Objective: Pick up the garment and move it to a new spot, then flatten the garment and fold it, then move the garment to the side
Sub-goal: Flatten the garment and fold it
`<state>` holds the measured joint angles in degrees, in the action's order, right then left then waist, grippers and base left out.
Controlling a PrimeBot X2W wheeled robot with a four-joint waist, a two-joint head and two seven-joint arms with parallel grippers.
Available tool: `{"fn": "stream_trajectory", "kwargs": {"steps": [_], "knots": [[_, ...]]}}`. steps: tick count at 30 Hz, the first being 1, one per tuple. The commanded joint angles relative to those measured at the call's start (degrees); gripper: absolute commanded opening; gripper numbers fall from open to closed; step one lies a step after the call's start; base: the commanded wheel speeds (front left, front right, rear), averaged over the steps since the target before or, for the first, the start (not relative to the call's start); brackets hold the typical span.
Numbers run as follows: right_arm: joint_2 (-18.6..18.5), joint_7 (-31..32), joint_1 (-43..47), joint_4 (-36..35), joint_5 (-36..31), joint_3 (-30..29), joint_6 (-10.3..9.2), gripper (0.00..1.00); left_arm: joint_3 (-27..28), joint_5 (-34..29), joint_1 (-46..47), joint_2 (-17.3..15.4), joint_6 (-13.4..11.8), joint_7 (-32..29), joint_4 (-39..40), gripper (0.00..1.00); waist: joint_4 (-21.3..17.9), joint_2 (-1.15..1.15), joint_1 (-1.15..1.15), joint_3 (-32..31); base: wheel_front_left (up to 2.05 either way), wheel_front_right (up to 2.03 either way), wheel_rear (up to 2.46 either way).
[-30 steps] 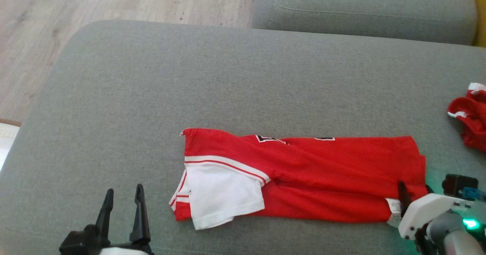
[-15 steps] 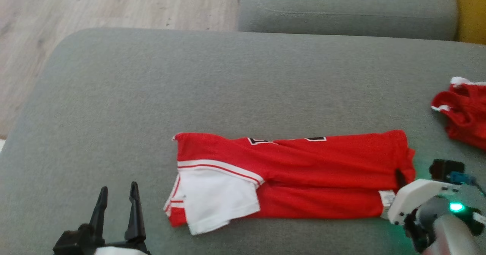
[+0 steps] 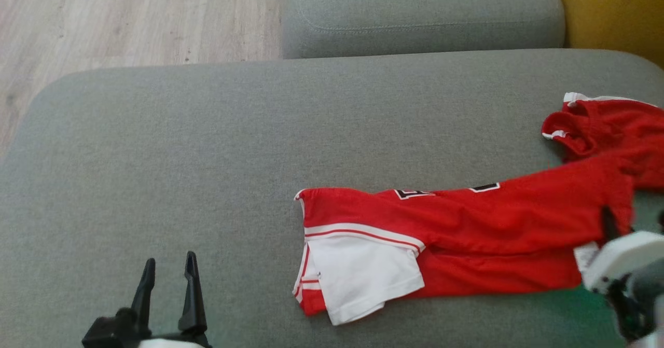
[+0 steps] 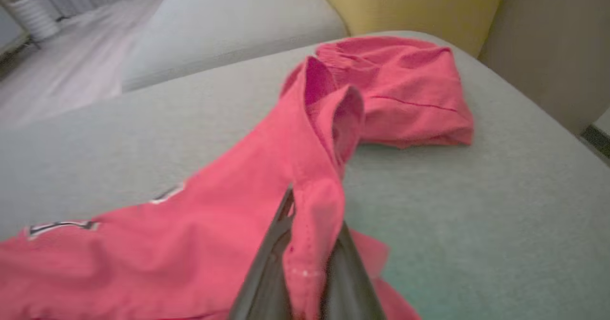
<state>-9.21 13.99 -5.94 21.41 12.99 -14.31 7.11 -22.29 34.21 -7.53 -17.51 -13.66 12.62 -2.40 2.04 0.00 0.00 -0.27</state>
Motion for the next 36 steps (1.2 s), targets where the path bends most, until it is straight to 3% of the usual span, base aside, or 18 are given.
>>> {"fn": "stream_trajectory", "kwargs": {"steps": [1, 8, 14, 23, 32, 33, 34, 35, 36], "knots": [[0.1, 0.4, -1.9, -3.9, 0.7, 2.3, 0.37, 0.0, 1.8, -0.5, 1.9, -0.3, 0.0, 0.6, 1.0, 1.0, 0.2, 0.0, 0.0, -0.2, 0.0, 0.0, 0.0], [4.3, 4.2, 0.9, -14.0, 3.4, 10.0, 0.37, 0.0, 1.2, -0.5, 2.9, 0.2, 0.7, 0.9, -0.1, 1.0, 2.4, 0.0, 0.0, -0.9, 0.0, 0.0, 0.0], [6.1, 5.8, 2.4, -17.6, 7.9, 20.2, 0.37, 0.0, 1.1, -0.5, 2.9, 0.2, 0.5, 1.0, -0.1, 1.0, 4.6, 0.0, 0.0, -1.1, 0.0, 0.0, 0.0], [6.3, 1.6, -1.1, -11.8, 17.9, 36.0, 0.37, 0.0, 0.4, -0.5, 3.8, 0.5, 0.8, 0.9, -0.5, 1.0, 7.6, 0.0, 0.0, -1.0, 0.0, 0.0, 0.0], [6.3, -2.9, -5.8, -1.3, 21.8, 41.3, 0.37, 0.0, -0.2, -0.4, 4.3, 0.7, 1.3, 0.9, -1.3, 1.0, 9.5, 0.0, 0.0, -1.3, 0.0, 0.0, 0.0], [6.3, -3.3, -6.4, -0.1, 22.4, 41.9, 0.37, 0.09, -0.2, -0.4, 4.3, 0.7, 1.3, 0.9, -1.5, 1.0, 9.5, 0.0, 0.0, -1.4, 0.0, 0.0, 0.0], [6.3, -3.7, -7.0, 0.9, 23.1, 42.8, 0.37, 0.48, -0.3, -0.4, 4.3, 0.8, 1.4, 1.0, -1.6, 1.0, 9.6, 0.0, 0.0, -1.5, 0.0, 0.0, 0.0], [6.3, -4.3, -7.5, 1.7, 24.1, 43.6, 0.37, 1.0, -0.3, -0.4, 4.3, 0.8, 1.4, 1.0, -1.8, 1.0, 9.7, 0.0, 0.0, -1.6, 0.0, 0.0, 0.0], [6.3, -5.1, -7.9, 2.5, 25.1, 44.1, 0.37, 1.0, -0.4, -0.4, 4.3, 0.8, 1.5, 1.0, -2.0, 1.0, 9.7, 0.0, 0.0, -1.7, 0.0, 0.0, 0.0]]}}
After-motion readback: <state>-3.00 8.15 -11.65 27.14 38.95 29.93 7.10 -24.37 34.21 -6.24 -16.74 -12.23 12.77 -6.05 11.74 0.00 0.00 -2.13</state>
